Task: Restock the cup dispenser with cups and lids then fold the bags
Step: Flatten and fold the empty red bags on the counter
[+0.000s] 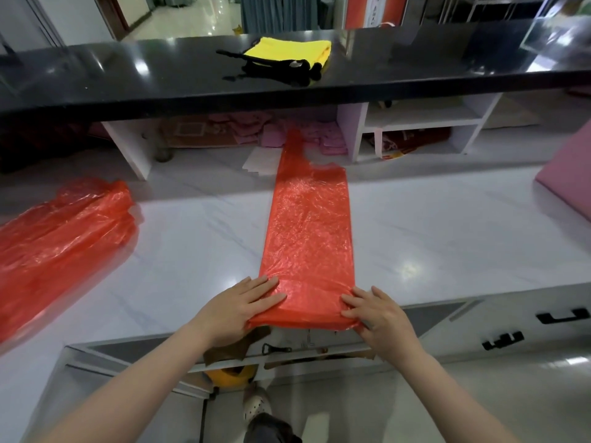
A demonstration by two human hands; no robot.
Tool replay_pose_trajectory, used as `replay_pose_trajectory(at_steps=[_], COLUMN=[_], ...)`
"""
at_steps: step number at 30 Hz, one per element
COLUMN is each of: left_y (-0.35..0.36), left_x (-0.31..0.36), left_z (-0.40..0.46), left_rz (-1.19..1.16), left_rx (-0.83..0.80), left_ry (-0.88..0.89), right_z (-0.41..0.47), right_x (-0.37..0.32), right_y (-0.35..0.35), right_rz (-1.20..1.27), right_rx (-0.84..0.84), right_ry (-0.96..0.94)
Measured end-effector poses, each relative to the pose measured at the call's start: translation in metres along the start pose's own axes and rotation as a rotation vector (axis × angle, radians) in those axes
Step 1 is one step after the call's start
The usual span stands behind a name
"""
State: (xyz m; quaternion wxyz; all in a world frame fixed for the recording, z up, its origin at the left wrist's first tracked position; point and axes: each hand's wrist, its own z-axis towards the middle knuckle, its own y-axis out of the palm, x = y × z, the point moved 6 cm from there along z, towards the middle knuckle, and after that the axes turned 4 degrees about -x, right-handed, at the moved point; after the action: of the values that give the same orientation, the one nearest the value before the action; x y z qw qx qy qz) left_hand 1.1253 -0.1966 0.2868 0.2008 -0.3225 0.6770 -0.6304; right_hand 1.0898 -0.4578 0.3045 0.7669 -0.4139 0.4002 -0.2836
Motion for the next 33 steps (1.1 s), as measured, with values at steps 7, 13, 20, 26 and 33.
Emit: replay_pose_trajectory(at_steps=[7, 13, 20, 26, 33], left_y=[0.001, -0.017, -0.017, -0.016, -0.012], left_x=[-0.003, -0.019, -0.021, -0.024, -0.022], left_z=[0.001, -0.001, -0.004, -0.005, -0.003], left_rz=[-0.186, -0.623, -0.829, -0.911, -0.793], left_rx=[-0.003, 0.339, 0.482, 0.492, 0.47], left_ry=[-0.065, -0.41, -0.581, -0.664, -0.701], right_z=[-0.003, 0.005, 0.019, 0.025, 0.033], right_x=[0.008, 0.022, 0.032, 0.033, 0.033], right_y=[-0.002, -0.003, -0.006, -0.006, -0.003], right_rz=[0.181, 0.414, 0.421, 0.39, 0.294], right_rx=[-0.03, -0.146, -0.123, -0.046, -0.027], right_ry=[0.128, 0.487, 0.667, 0.715, 0.797])
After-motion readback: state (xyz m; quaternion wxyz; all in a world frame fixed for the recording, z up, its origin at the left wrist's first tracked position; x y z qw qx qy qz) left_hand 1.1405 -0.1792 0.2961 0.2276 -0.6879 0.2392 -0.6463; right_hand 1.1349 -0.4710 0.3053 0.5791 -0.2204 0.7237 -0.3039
